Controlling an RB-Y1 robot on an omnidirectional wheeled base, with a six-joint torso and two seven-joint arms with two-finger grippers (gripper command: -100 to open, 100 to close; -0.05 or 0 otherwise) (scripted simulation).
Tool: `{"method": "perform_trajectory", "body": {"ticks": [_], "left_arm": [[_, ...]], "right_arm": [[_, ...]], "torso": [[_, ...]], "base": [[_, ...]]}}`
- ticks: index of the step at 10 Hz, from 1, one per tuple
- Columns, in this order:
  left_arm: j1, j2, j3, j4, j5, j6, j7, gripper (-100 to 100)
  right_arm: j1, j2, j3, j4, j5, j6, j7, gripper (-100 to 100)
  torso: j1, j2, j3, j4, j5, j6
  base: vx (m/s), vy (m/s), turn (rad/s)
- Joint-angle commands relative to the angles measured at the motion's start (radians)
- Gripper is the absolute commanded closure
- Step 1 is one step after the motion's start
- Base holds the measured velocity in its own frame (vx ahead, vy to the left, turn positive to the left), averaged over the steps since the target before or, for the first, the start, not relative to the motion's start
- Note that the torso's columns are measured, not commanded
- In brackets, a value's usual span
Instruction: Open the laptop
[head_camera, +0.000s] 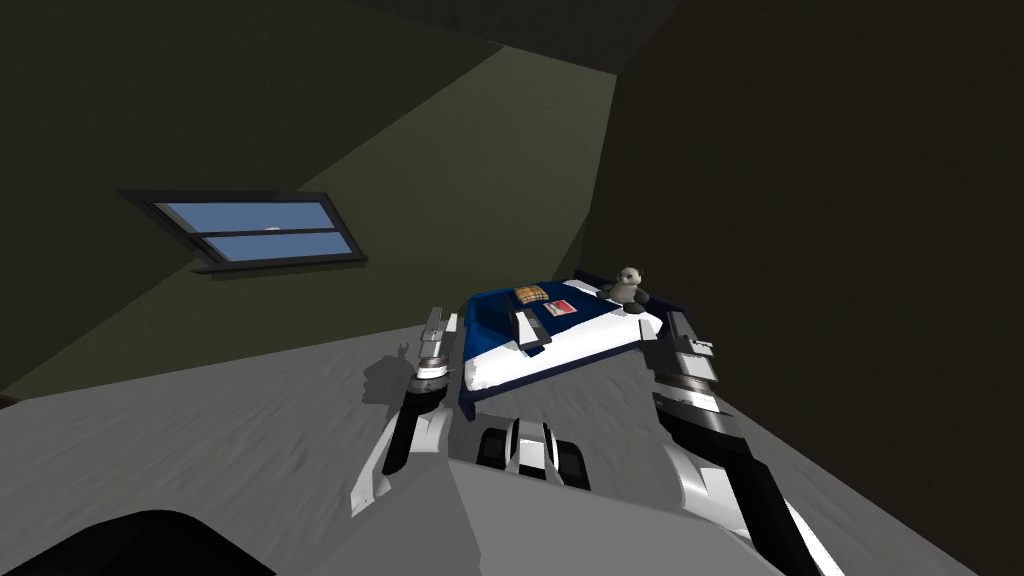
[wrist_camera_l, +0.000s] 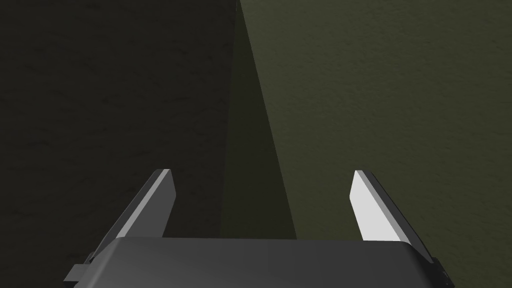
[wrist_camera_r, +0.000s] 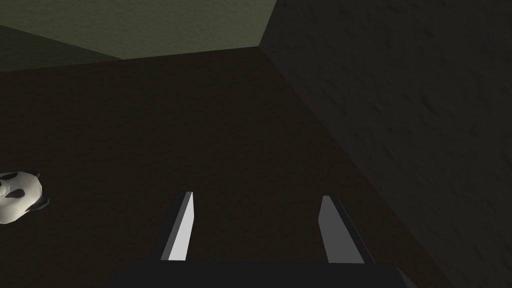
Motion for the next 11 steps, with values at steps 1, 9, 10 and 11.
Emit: {"method": "perform_trajectory", "body": {"ticks": [1,9,10,11], "left_arm": [[-0.019,0.056,0.006,0.062,0.022,0.002,0.018,-100],[-0.081,0.111,0.028,0.262,0.094,0.007,0.077,-100],[-0.09,0.113,0.031,0.29,0.105,0.008,0.086,-100],[-0.099,0.113,0.035,0.324,0.116,0.009,0.095,-100]], "right_arm": [[0.0,0.0,0.0,0.0,0.0,0.0,0.0,0],[0.0,0.0,0.0,0.0,0.0,0.0,0.0,0],[0.0,0.0,0.0,0.0,0.0,0.0,0.0,0],[0.0,0.0,0.0,0.0,0.0,0.0,0.0,0]], "torso": [[0.0,0.0,0.0,0.0,0.0,0.0],[0.001,0.0,0.0,0.0,0.0,0.0],[0.002,0.001,0.0,0.001,0.001,0.0],[0.002,0.001,0.0,0.001,0.001,0.0]], "base": [[0.067,-0.064,0.014],[0.068,-0.081,0.012],[0.072,-0.075,0.013],[0.084,-0.079,0.013]]}}
